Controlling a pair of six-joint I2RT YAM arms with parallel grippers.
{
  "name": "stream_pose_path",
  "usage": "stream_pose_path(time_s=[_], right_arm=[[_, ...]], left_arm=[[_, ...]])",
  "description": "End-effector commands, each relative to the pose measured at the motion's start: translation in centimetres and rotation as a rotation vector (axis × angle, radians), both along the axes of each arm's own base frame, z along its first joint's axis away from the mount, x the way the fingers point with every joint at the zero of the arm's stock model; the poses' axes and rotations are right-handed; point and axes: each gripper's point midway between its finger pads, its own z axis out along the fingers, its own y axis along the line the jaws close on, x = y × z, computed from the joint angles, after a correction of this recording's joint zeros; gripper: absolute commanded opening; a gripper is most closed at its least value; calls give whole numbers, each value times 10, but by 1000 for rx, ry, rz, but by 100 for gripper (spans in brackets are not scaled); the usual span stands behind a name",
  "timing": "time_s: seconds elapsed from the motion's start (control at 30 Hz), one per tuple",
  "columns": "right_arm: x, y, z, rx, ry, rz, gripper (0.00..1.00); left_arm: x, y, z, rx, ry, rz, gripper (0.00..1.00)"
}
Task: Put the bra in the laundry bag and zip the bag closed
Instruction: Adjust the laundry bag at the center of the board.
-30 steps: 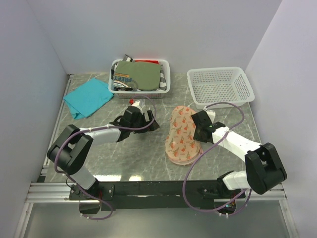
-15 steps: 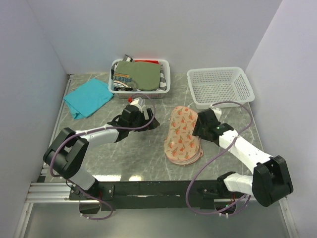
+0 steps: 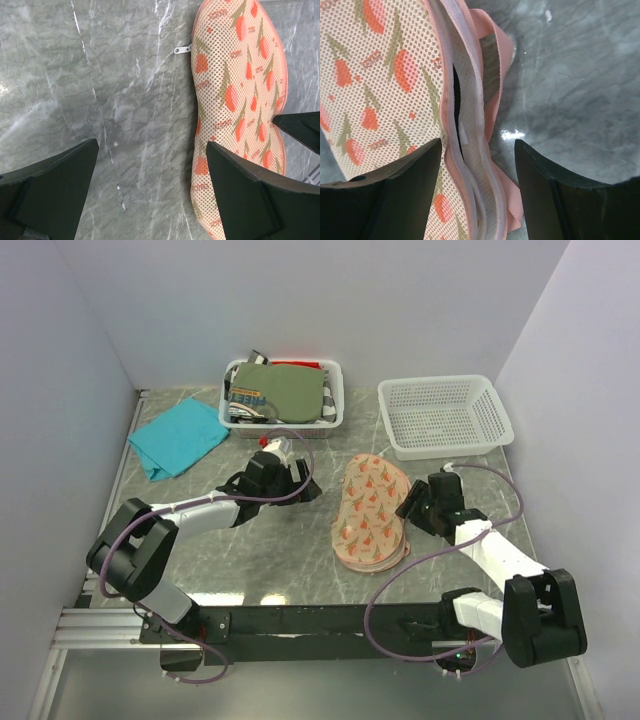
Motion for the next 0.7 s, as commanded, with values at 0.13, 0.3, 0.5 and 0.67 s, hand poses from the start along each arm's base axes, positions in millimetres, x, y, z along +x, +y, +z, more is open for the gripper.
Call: stream_pose_path(time_s=[0.13, 0.3, 0.5, 0.67], right_arm=[[20, 17, 8, 157, -90, 53, 66], [17, 20, -6, 181, -51, 67, 64], [18, 23, -7, 203, -42, 81, 49], [20, 28, -7, 203, -37, 129, 27]], left_arm=[[3, -4, 18, -13, -48, -27, 96], [4, -4, 15, -3, -41, -26, 96], [5, -5, 15, -8, -40, -25, 96], [6, -4, 13, 1, -37, -21, 96]])
